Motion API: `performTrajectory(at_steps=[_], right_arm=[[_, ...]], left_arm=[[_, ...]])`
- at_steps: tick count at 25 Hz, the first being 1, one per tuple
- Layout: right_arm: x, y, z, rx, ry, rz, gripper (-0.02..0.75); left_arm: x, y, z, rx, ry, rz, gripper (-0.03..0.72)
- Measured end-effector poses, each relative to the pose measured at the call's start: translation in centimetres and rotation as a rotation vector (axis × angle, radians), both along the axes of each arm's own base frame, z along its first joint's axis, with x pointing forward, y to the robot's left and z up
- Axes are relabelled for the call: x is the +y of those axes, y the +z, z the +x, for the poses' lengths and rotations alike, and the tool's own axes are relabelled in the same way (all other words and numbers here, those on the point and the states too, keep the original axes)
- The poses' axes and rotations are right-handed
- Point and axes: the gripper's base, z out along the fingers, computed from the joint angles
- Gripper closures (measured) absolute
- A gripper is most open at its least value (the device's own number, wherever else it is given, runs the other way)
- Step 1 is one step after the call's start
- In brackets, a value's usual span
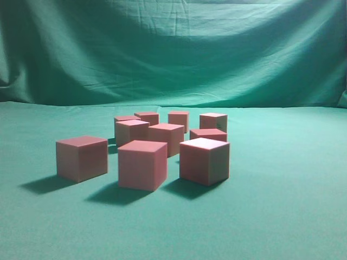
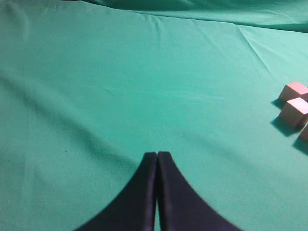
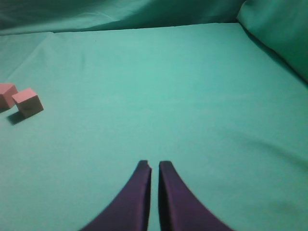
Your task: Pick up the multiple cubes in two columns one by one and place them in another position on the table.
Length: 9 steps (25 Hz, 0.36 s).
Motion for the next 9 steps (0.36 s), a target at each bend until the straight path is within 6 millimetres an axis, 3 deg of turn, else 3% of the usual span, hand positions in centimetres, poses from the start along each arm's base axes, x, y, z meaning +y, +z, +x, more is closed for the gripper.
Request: performTrajectory(at_steps=[9], right_arm=[[0.00, 0.00, 0.00, 0.000, 0.000, 0.000, 0.679]], left_arm=[[0.00, 0.00, 0.00, 0.000, 0.000, 0.000, 0.688]])
